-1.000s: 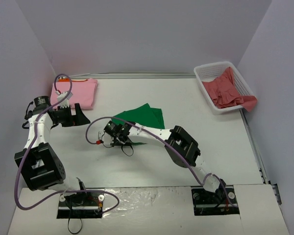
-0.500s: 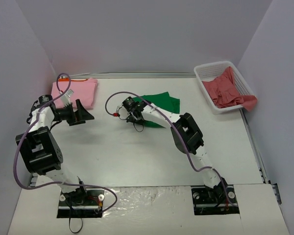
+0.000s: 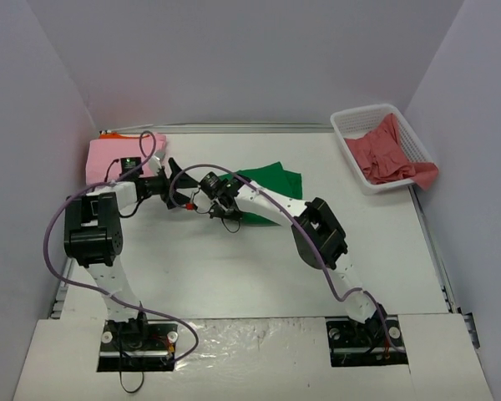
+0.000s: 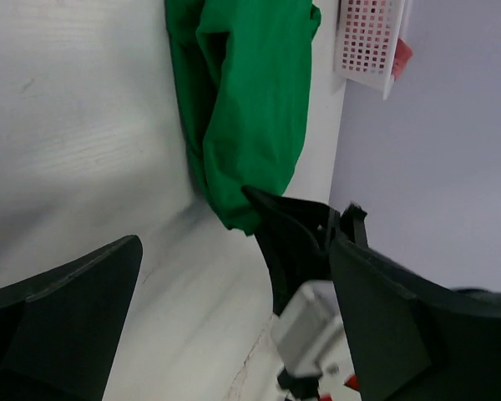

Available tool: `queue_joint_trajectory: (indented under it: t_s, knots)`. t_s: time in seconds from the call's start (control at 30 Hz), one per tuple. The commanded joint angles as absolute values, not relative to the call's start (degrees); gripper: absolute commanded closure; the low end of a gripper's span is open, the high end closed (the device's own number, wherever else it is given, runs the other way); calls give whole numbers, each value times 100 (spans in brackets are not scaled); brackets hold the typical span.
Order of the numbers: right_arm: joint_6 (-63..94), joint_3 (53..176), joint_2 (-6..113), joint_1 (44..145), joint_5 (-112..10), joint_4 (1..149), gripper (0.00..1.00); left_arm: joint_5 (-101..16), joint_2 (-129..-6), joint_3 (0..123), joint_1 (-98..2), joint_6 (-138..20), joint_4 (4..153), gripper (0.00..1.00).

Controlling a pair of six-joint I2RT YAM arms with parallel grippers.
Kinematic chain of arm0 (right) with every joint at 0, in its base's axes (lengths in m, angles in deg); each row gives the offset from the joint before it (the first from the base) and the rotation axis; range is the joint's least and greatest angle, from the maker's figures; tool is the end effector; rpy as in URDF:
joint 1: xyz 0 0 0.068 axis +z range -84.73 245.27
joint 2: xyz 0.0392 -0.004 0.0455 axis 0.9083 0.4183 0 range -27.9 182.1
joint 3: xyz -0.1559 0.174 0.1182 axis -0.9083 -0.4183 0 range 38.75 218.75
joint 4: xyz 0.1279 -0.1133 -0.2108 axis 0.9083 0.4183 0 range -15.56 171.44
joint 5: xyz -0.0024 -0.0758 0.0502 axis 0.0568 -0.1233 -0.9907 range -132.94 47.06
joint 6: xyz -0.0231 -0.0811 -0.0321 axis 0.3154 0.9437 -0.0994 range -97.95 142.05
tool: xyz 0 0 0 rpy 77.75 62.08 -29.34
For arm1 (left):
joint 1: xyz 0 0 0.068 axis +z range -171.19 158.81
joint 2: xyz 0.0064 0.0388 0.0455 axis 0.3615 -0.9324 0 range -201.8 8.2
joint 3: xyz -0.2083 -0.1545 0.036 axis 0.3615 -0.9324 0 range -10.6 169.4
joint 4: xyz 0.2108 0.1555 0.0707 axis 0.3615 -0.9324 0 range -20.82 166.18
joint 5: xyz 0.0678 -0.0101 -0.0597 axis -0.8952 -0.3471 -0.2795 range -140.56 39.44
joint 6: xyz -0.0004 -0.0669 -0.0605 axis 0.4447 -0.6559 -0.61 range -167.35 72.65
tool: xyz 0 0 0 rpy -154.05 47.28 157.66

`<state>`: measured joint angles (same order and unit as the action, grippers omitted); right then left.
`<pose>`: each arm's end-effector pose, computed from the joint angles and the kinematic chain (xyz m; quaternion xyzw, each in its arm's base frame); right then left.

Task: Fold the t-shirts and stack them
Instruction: Put the neatly folded tshirt into the corner of the board with the left arm

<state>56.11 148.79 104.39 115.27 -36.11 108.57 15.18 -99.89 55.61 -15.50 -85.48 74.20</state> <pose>0.3510 0.4034 0.1309 -0.6270 0.7213 -0.0165 0.2939 0.4113 -0.0329 0.1536 -0.0910 0.7963 -0.5714 0.1766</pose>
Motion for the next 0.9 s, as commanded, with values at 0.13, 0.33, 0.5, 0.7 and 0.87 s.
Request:
queue_joint_trajectory:
  t_s: [0.13,0.33,0.5,0.7,0.87]
  knots:
    - [5667,14949,9937,11651,-3451,11021,100,1194,-10640,5864,-2310,-10088,8392,6]
    - [5668,15072,10025,11572,-3450,11030,100,878,-10852,6191,-2725,-9587,7416,6]
    - [5668,15089,10069,11555,-3459,11048,100,762,-11044,6102,-2840,-9842,7811,6]
    - [5676,15239,10113,11528,-3424,11074,100,649,-11177,6269,-3059,-9745,7627,6]
    - [5633,15563,10218,11519,-3450,11215,100,420,-11326,6454,-3253,-9490,7205,6]
